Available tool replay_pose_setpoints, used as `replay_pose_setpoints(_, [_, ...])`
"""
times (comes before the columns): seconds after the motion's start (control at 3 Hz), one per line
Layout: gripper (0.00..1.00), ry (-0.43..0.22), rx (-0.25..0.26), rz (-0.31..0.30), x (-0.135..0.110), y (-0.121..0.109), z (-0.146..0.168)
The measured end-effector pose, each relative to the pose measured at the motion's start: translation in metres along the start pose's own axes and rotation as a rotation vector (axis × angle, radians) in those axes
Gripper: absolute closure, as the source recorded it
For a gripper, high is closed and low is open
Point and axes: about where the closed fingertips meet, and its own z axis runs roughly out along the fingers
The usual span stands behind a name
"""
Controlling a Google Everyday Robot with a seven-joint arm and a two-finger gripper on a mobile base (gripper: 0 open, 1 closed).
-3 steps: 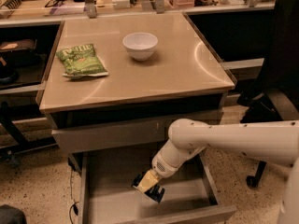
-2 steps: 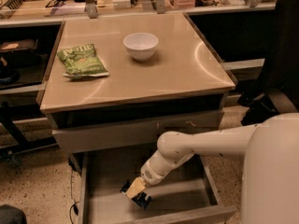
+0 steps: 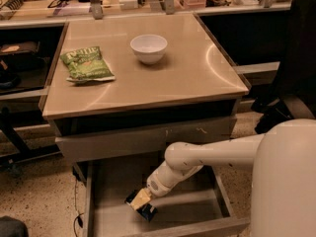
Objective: Place rxbar blueberry into middle drawer
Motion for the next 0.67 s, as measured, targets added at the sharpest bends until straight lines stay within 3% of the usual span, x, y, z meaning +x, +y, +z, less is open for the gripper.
replay_pose_setpoints(0.67, [1.0, -0.098, 0.049, 0.075, -0.02, -0.036, 0.008])
